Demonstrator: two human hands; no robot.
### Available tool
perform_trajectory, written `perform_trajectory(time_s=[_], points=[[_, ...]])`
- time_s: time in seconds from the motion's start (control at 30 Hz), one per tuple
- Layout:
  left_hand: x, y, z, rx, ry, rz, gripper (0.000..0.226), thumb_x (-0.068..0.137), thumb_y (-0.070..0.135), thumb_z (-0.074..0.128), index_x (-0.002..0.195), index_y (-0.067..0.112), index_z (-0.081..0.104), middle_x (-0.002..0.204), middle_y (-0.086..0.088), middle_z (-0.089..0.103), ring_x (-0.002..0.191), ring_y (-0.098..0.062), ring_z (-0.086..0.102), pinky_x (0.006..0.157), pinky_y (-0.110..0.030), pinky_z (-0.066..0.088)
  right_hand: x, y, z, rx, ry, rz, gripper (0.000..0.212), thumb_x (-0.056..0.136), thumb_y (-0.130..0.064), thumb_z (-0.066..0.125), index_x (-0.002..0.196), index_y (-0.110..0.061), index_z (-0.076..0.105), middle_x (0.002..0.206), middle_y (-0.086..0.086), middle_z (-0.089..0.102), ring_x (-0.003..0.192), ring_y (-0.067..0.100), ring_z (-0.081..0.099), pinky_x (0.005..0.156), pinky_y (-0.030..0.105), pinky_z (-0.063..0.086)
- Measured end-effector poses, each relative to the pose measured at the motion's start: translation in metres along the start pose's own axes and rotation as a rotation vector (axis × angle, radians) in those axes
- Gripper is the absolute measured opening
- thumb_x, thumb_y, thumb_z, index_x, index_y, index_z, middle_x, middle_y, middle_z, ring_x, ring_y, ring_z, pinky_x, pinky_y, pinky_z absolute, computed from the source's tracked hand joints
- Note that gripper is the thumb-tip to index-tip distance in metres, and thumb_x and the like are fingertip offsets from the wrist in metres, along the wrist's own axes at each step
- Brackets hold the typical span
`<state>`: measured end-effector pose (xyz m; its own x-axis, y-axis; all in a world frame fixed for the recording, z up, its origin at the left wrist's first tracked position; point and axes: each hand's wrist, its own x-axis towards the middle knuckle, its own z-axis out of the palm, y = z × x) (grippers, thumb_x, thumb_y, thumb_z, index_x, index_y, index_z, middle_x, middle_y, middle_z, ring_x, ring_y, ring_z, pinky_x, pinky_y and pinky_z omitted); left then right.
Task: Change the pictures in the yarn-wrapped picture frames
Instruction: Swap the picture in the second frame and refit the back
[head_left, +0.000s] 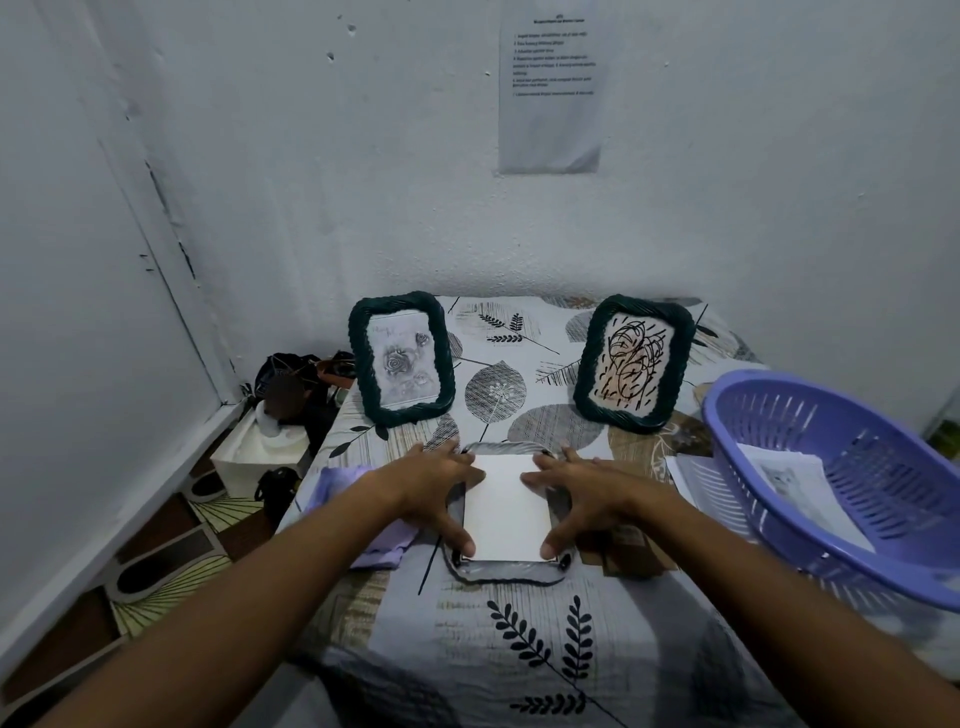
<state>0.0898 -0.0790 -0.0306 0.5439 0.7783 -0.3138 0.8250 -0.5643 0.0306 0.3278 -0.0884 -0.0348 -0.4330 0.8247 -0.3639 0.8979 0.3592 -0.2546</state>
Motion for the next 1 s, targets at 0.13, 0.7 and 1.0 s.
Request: perform_trajectory(time_s=[0.13,0.7,1.0], points=[[0.001,-0.001,0.000,0.013,0.017,0.014,0.091,0.070,0.064,0.070,0.143,0.020,0.038,0.157,-0.004,0.026,0.145,-0.024,0.013,0.115,-0.051,0.013,0.002,0.001,0.001,0.001,0.004,-0.002,0.102,0.068,-0.059,0.075,0.150,-0.036,0.020,0.161,-0.007,-0.002,0.148,0.027,-0.006,0.115,0.056,0.008],[0.047,0.108,0.011,-0.338,0.211,0.123,0.084,0.079,0.070,0.056,0.148,0.031,0.027,0.154,-0.012,0.031,0.143,-0.028,0.025,0.117,-0.049,0.008,-0.074,0.048,0.008,0.694,0.554,0.429,0.029,0.092,-0.015,0.053,0.119,-0.010,0.064,0.116,0.011,0.065,0.096,0.019,0.061,0.078,0.029,0.049],[0.055,0.112,0.022,-0.315,0.138,0.117,0.116,0.067,0.089,0.040,0.154,0.022,0.001,0.159,-0.013,0.013,0.148,-0.025,0.008,0.115,-0.056,-0.015,-0.072,0.041,0.020,0.980,0.536,0.492,0.034,0.092,-0.012,0.052,0.125,-0.010,0.056,0.111,0.012,0.061,0.097,0.026,0.062,0.071,0.032,0.056]])
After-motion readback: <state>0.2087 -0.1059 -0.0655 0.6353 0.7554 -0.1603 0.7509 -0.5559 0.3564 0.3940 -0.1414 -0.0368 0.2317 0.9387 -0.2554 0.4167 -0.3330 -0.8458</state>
